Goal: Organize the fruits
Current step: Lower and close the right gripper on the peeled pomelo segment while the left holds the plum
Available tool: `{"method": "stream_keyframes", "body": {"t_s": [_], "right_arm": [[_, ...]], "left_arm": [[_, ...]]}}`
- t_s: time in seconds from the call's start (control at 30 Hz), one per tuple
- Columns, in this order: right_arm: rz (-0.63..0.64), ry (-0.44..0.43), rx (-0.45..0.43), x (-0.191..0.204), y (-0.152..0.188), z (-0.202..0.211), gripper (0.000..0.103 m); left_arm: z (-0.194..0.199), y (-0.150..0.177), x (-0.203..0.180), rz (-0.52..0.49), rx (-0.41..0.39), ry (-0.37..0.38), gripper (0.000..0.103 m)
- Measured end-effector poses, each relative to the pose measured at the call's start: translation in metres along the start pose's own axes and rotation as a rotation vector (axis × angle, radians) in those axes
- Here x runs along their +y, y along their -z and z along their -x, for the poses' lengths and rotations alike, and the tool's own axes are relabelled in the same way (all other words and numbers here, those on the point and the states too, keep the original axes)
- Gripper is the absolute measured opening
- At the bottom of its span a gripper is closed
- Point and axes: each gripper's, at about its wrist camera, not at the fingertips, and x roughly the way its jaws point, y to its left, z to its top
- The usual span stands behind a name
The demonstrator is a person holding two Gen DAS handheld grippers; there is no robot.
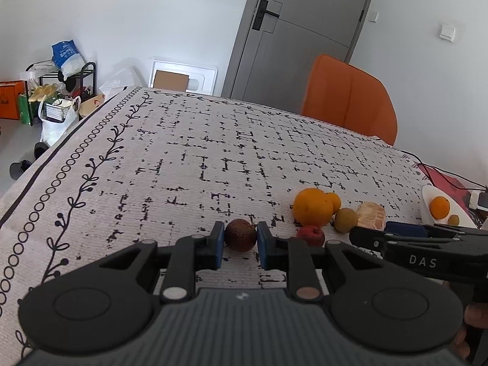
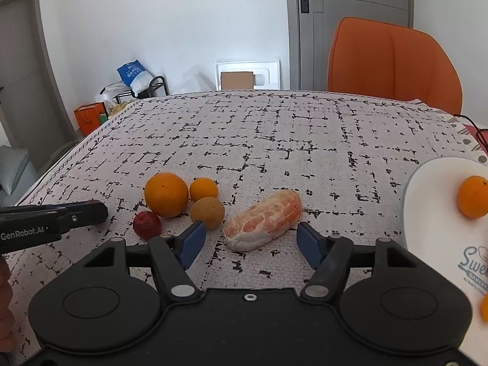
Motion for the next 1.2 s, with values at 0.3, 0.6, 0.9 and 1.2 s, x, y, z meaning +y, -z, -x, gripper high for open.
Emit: {"method": "stream_keyframes", "body": {"t_s": [0.3, 0.6, 0.9, 1.2], "right_arm": [[0.002, 0.022, 0.005, -0.009, 0.004, 0.011, 0.026], [-0.003, 0.051, 0.007, -0.014, 0.007, 0.018, 0.030], [-0.024, 0.029, 0.002, -0.018, 0.002, 0.009, 0.040], [0.008, 0.048, 0.003, -0.011, -0.008, -0.006, 0.044]], "left_arm": [[0.000, -0.001, -0.003, -0.005, -0.005, 0.004, 0.021], [-0.001, 0.000, -0.005, -0.009, -0.010, 0.003, 0.021], [0.001, -0.003, -0.003, -0.004, -0.023, -0.012, 0.021], [0.001, -0.005, 0.009, 0.015, -0.026, -0.018, 0.021]]}}
